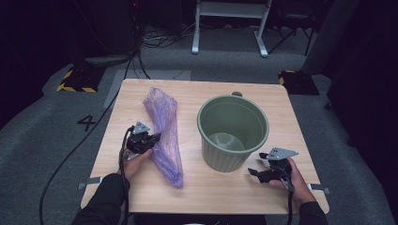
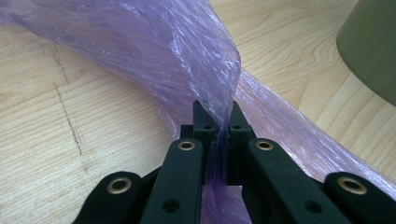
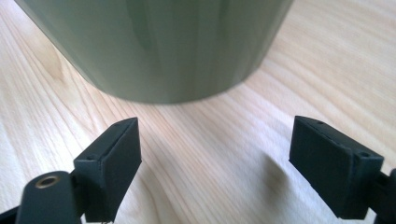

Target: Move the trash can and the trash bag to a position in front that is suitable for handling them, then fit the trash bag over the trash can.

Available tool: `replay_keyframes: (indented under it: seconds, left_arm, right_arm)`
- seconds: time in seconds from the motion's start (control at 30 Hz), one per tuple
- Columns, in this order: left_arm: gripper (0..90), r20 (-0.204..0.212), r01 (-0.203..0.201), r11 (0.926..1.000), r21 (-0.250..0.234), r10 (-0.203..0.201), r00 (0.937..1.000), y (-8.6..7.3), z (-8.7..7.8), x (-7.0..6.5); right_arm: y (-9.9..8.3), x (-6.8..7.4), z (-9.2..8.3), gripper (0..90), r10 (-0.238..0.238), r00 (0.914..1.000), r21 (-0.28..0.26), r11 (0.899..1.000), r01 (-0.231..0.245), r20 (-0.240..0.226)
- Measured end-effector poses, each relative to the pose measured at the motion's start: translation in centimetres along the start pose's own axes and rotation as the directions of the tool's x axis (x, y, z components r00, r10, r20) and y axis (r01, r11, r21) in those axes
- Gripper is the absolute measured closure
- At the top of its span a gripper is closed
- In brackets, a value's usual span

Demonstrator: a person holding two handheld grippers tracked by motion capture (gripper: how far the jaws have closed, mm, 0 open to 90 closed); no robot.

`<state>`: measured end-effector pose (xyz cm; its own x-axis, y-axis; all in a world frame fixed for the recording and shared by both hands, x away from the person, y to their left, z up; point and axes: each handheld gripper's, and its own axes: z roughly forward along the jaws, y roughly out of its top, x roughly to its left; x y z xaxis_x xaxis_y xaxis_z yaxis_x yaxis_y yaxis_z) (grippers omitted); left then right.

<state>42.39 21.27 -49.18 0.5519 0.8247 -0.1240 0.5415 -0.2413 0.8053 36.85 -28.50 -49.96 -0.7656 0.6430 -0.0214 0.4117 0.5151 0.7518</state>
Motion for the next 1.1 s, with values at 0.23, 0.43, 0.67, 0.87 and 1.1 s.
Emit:
replay_keyframes:
  seconds: [0.23,0.43,0.67,0.87,1.1]
  left_arm:
    - [87.0,0.004,0.004,0.9999,-0.010,-0.004,1.0000,0.04,-0.12,0.14]
    - [86.9,0.011,0.003,0.9999,-0.013,-0.003,0.9999,0.14,-0.14,0.11]
    - [87.0,0.013,0.008,0.9999,-0.014,-0.008,0.9999,-0.02,-0.37,0.27]
    - [87.1,0.009,0.011,0.9998,-0.017,-0.011,0.9999,-0.13,-0.49,0.27]
    - [87.1,0.020,0.005,0.9997,-0.026,-0.005,0.9998,0.27,-0.59,-0.04]
  right_arm:
    - [-0.21,-0.08,0.40,16.1,0.012,0.9999,0.018,1.000,-0.012,-0.004]
    - [-0.23,-0.02,0.40,15.8,0.019,0.9998,0.020,1.000,-0.019,-0.004]
    - [-0.21,-0.06,0.44,15.2,0.017,0.9998,0.021,1.000,-0.016,-0.008]
    - [-0.17,-0.08,0.49,14.7,0.015,0.9998,0.022,1.000,-0.015,-0.010]
    - [-0.14,-0.08,0.52,14.6,0.015,0.9998,0.023,1.000,-0.014,-0.010]
